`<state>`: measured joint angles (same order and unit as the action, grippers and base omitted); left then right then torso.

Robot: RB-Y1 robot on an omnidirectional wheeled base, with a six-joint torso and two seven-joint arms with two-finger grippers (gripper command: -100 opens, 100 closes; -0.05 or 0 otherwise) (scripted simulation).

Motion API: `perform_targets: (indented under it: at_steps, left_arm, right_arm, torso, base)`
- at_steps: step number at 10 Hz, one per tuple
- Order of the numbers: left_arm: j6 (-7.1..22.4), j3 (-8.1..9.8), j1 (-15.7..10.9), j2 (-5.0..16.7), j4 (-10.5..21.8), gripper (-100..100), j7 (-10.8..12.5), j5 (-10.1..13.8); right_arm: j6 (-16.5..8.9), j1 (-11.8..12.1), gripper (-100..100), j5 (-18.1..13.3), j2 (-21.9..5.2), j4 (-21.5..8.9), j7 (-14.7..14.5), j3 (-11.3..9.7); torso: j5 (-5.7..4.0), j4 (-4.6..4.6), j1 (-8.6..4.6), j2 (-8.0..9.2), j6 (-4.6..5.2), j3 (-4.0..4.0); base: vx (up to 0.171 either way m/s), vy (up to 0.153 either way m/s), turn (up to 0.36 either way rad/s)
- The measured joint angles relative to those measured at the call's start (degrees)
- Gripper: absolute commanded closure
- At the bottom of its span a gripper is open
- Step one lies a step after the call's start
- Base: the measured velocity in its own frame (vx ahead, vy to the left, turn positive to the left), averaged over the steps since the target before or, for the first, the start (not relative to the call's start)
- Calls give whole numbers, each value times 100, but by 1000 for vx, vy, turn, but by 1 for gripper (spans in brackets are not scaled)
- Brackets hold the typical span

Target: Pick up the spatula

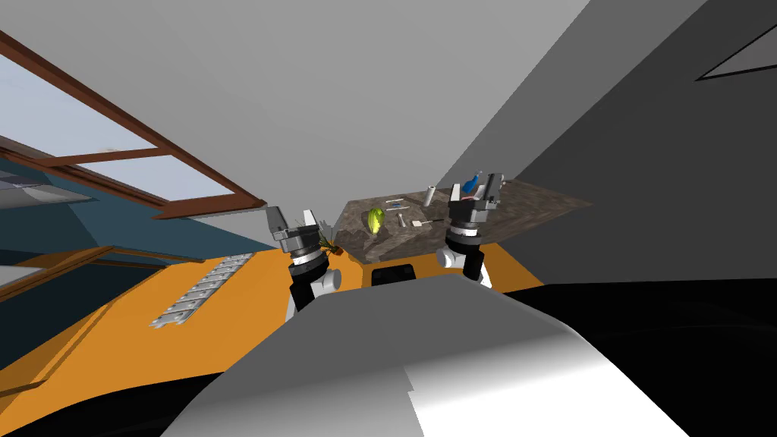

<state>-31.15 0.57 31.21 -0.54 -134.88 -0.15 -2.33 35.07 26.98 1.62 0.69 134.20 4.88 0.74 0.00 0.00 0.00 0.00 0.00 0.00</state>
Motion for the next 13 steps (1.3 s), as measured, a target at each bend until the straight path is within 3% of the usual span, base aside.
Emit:
perform_targets:
  at_steps: [2, 5, 13]
  left_arm:
    - [0, 0, 0, 0, 0, 0, 0, 0]
    - [0, 0, 0, 0, 0, 0, 0, 0]
    - [0, 0, 0, 0, 0, 0, 0, 0]
  right_arm:
    - [90, -43, -100, -173, -286, -27, -9, 79]
    - [419, -191, -100, -648, -787, -193, -33, 339]
    - [1079, -457, -100, -1820, -1421, -484, -121, 859]
  torso:
    - [-1, 0, -3, -2, -1, -1]
    - [-1, -1, -6, -3, -1, -2]
    - [-1, 0, -3, -1, 0, -1]
  base:
    - [6, -4, 62]
    - [5, -8, 77]
    - [0, -6, 64]
